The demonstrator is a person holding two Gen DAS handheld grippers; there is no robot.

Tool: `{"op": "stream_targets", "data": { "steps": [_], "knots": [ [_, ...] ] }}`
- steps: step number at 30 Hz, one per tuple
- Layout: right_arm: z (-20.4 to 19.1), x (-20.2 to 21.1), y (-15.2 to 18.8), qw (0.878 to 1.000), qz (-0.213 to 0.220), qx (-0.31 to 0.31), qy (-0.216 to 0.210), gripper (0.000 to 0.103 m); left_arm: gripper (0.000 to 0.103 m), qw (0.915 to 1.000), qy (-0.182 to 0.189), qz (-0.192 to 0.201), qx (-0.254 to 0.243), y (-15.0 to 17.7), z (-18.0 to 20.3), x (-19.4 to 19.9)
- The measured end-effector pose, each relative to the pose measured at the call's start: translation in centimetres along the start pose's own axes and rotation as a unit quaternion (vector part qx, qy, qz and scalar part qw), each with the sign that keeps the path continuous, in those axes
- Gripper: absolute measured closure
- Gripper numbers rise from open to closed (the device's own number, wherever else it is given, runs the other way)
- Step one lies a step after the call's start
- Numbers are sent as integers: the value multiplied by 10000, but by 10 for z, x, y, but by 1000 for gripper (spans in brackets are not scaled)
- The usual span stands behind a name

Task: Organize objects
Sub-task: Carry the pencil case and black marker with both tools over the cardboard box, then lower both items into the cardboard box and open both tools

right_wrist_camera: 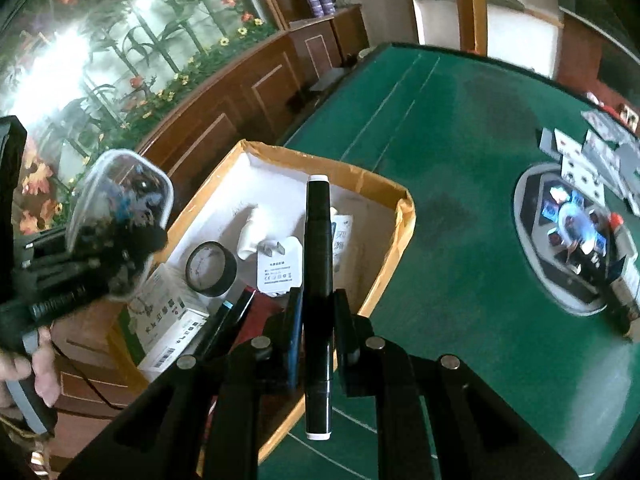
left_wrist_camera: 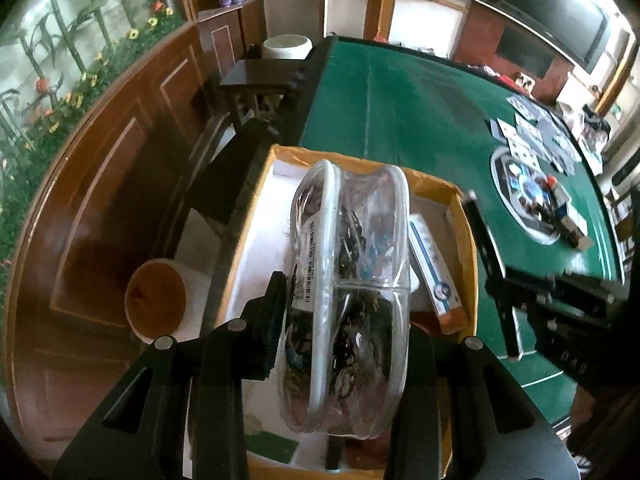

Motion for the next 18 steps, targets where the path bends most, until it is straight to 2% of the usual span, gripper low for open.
{"op": "stream_targets", "data": {
  "steps": [9, 13, 18],
  "knots": [
    [-12, -19, 8, 9992, -158, -293, -216, 91, 71, 9978, 440, -449, 200, -25, -16, -28],
    [-17, -28, 8, 9990, -245, -297, -229, 91, 71, 9966, 484, -647, 171, -30, -16, -49],
    [-14, -39, 6, 9985, -346, -377, -179, 91, 71, 9964, 304, -795, -17, -33, -16, -73]
  ]
}}
Point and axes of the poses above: each gripper's, at about its wrist camera, not at the fingertips, and x roughly against the way its jaws point, z to its right, y to its underside, the point moved 10 cm from there along -x, roughly the way its jaws point, and after that the axes turned 10 degrees about x, right-handed, at the moved point
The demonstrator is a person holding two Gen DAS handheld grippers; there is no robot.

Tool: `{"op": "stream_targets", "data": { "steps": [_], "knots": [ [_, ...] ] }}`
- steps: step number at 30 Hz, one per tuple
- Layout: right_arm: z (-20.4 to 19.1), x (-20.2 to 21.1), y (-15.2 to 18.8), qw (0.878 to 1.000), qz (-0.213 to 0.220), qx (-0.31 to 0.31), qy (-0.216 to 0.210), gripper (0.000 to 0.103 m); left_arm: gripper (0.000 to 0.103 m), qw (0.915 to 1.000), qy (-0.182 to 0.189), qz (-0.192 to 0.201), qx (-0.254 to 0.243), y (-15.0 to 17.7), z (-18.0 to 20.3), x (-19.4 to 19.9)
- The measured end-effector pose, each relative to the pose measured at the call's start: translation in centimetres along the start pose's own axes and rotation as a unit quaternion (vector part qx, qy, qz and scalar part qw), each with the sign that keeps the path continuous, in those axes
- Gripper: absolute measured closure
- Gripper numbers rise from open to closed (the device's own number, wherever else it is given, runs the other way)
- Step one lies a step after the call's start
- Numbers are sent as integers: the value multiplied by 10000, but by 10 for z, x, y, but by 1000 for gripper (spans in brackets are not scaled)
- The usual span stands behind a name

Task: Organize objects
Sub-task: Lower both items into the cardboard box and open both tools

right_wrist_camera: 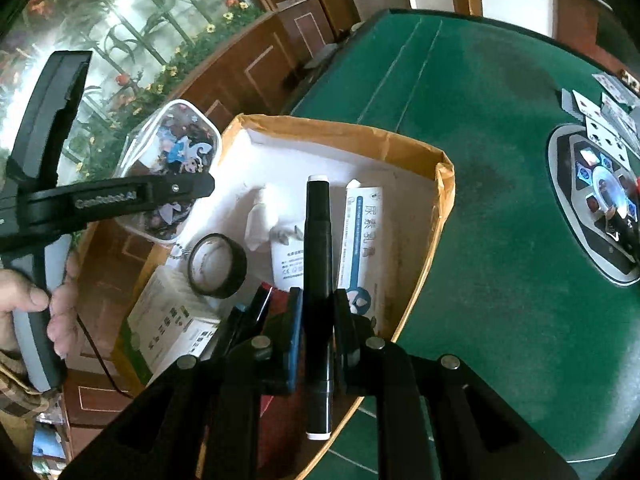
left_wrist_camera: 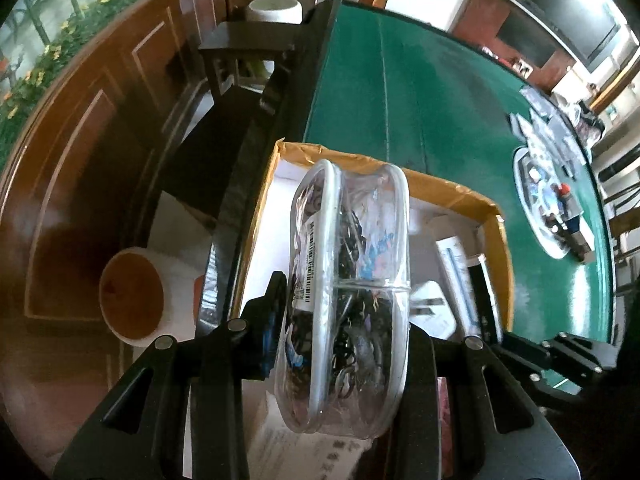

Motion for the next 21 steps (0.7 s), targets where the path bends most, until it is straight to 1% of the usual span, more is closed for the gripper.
{"op": "stream_targets", "data": {
  "steps": [5, 9, 11, 13, 21],
  "knots": [
    [9, -7, -5, 9999, -88, -21, 99, 91, 71, 9998, -166, -53, -117, -1, -5, -13],
    [10, -13, -11, 9998, -164, -44, 73, 91, 71, 9994, -293, -79, -185, -2, -6, -22],
    [9, -18, -15, 9997, -237, 7, 58, 91, 71, 9990, -365, -97, -233, -3, -6, -27],
    [9, -24, -19, 9995, -305, 58, 54, 91, 71, 9990, -361, -144, -237, -3, -6, -31],
    [12, -40, -35, 9985, -451, 249, 175, 91, 71, 9977, -551, -269, -297, 0, -8, -45]
  ]
}}
Point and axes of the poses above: each gripper's, at about its wrist camera, not at the fingertips, and x roughly against the way its jaws point, z to its right, y to its underside, the point moved 10 cm from there along -x, roughly the way its jaws point, and after that the axes turned 10 degrees about x, right-handed, at the moved point
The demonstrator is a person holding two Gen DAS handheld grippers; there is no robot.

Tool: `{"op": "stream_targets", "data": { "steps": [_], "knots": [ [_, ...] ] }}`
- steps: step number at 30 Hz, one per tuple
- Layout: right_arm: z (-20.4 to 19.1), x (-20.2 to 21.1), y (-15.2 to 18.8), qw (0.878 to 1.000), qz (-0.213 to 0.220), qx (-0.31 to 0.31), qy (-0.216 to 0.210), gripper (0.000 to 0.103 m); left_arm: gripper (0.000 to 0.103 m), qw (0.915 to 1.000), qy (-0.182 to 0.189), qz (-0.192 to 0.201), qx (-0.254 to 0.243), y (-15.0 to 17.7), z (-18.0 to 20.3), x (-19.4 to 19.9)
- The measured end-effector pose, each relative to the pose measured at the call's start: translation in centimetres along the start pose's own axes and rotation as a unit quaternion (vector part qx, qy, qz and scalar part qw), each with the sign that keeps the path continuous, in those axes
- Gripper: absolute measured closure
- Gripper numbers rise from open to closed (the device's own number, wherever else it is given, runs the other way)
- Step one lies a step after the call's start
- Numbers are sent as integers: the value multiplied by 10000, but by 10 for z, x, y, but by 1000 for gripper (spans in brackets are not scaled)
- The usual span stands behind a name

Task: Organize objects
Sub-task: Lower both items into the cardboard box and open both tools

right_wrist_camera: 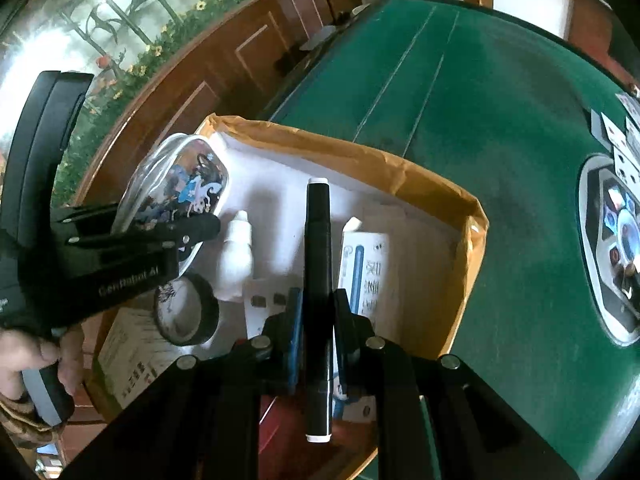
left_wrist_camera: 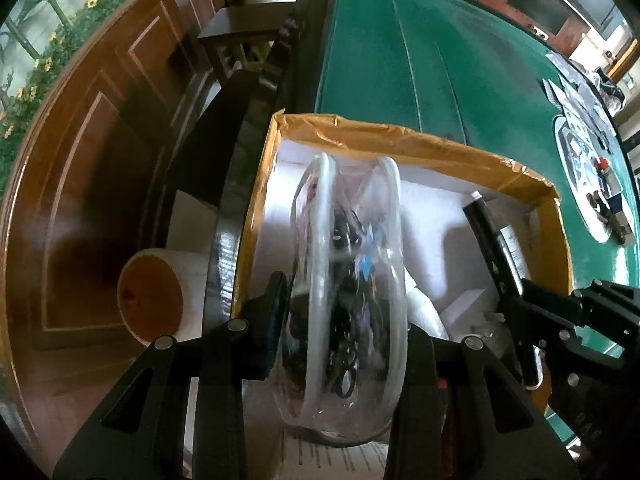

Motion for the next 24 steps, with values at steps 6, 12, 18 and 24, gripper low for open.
{"op": "stream_targets", "data": {
  "steps": [6, 12, 18, 24],
  "knots": [
    [-3, -2, -4, 9999, -24, 114, 16, 91, 70, 9999, -101, 17, -63, -1, 5, -4],
    [-8, -1, -7, 9999, -52, 91, 5, 89, 68, 9999, -93, -16, 38, 0, 6, -3],
    [-11, 8, -9, 9999, 54, 57, -153, 68, 46, 9999, -10, -94, 128, 9, 14, -1],
    [-17, 46, -6, 9977, 542, 53, -405, 41, 30, 9993, 133, -53, 335, 15, 19, 12]
  ]
}}
Point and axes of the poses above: each gripper's, at about its wrist camera, not at the fingertips, and x roughly against the way its jaws point, z to its right, y to its underside, the point moved 10 cm from there along -x, roughly the way its jaws point, and after that the axes turned 10 degrees about x, right-handed, at the moved point
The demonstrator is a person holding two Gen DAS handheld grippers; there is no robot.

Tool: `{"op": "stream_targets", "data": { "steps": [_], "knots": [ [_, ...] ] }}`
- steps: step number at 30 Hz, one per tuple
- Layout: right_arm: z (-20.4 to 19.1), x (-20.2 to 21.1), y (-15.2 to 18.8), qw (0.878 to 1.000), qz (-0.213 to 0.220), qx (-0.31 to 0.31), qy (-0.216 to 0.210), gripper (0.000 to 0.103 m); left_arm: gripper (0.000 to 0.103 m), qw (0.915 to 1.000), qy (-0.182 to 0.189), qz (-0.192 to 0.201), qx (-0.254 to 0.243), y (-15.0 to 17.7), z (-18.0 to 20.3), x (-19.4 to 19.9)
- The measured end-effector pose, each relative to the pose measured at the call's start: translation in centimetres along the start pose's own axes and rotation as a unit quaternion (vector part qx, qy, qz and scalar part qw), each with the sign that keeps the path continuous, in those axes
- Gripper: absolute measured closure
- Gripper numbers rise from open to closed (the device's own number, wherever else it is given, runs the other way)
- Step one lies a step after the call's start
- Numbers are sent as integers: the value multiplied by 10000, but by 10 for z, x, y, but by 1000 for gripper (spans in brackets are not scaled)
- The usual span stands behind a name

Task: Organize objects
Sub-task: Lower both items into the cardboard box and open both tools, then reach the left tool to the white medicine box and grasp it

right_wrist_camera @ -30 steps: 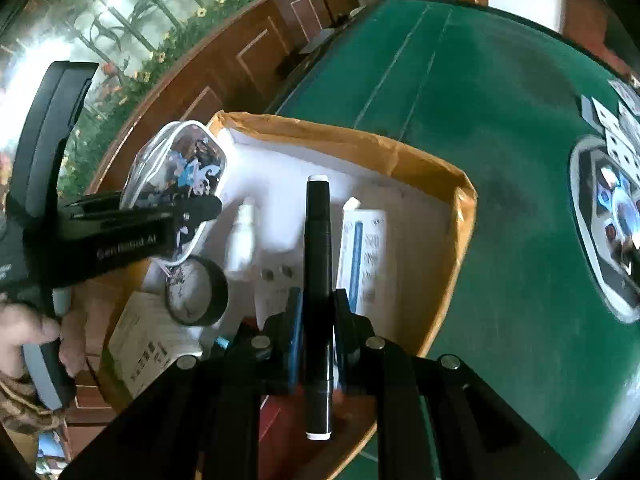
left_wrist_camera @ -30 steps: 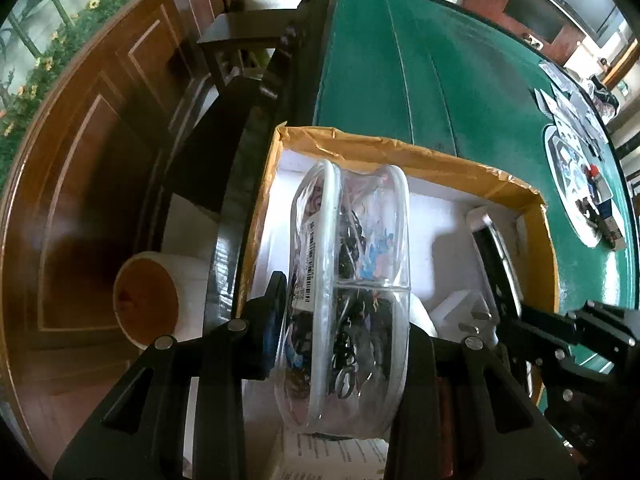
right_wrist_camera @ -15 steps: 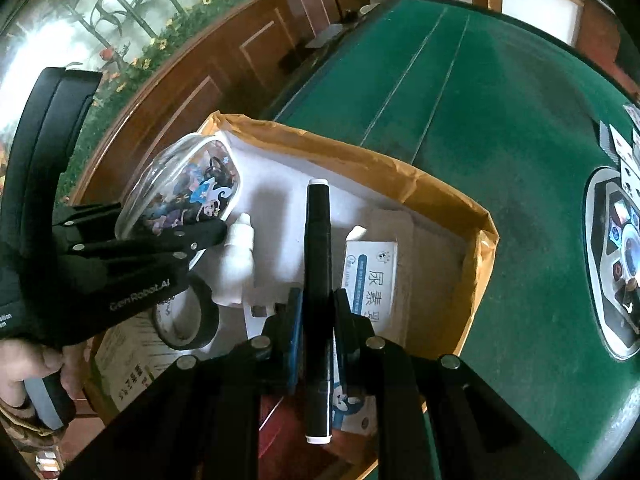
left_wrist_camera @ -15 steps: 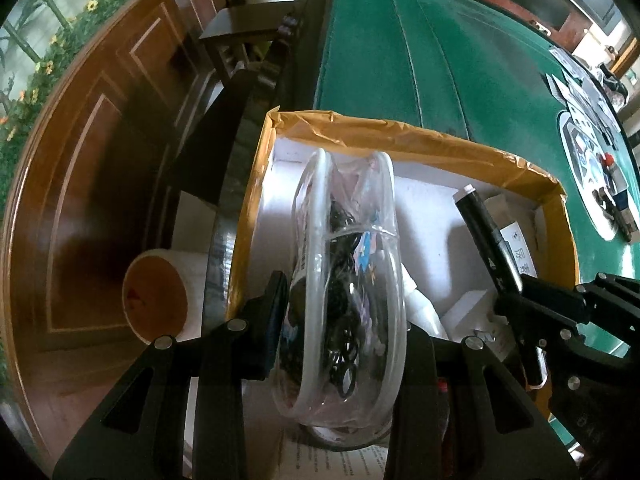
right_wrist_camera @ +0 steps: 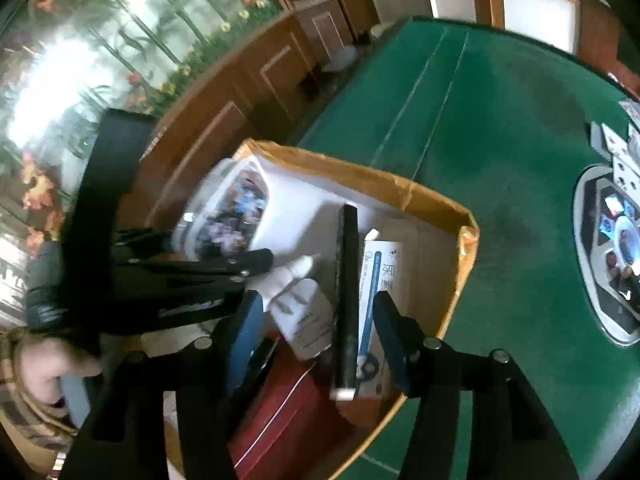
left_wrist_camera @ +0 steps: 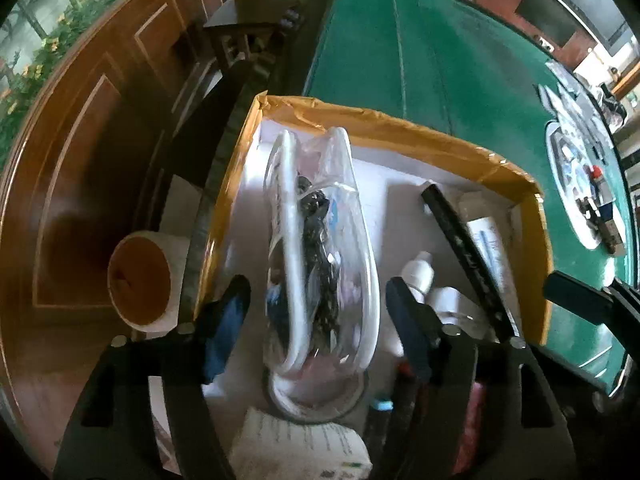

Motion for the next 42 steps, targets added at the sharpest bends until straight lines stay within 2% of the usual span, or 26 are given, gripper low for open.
{"op": "stream_targets", "data": {
  "steps": [2, 6, 11, 14, 19, 21, 26, 30, 35, 42],
  "knots": [
    [-3, 16, 3, 9998, 188, 35, -37, 25, 30, 10000, 21, 91, -2, 3, 4, 9],
    [3, 46, 22, 9987, 469, 119, 167, 25, 30, 9996, 76, 277, -70, 11, 14, 28],
    [31, 74, 47, 9938, 500, 332, 934, 23, 30, 9985, 381, 371, -134, 26, 42, 50],
    [46, 90, 63, 9918, 545, 289, 1120, 23, 30, 9976, 546, 351, -252, 37, 68, 59],
    [89, 116, 108, 9889, 524, -86, 1385, 21, 30, 9951, 744, 304, -583, 56, 120, 68],
    [111, 124, 131, 9869, 453, -319, 1514, 21, 23, 9939, 798, 230, -723, 66, 141, 67],
    [163, 147, 183, 9794, 317, -968, 1746, 21, 23, 9907, 840, -16, -1068, 87, 195, 58],
    [190, 171, 201, 9736, 452, -1266, 1844, 21, 23, 9877, 905, -158, -1266, 94, 237, 55],
    [204, 194, 212, 9713, 632, -1318, 1875, 21, 23, 9872, 724, -222, -1405, 90, 286, 43],
    [216, 208, 226, 9730, 706, -1245, 1812, 21, 23, 9887, 656, -328, -1304, 84, 334, 29]
  ]
}}
Point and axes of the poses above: each gripper's, at about its wrist camera, not at the fingertips, and x roughly against the way its jaws point, z to its right, y to its underside, the point moved 10 cm from there along -x, roughly the way its jaws point, and after that the axes turned 10 degrees about x, right-handed, at the moved point
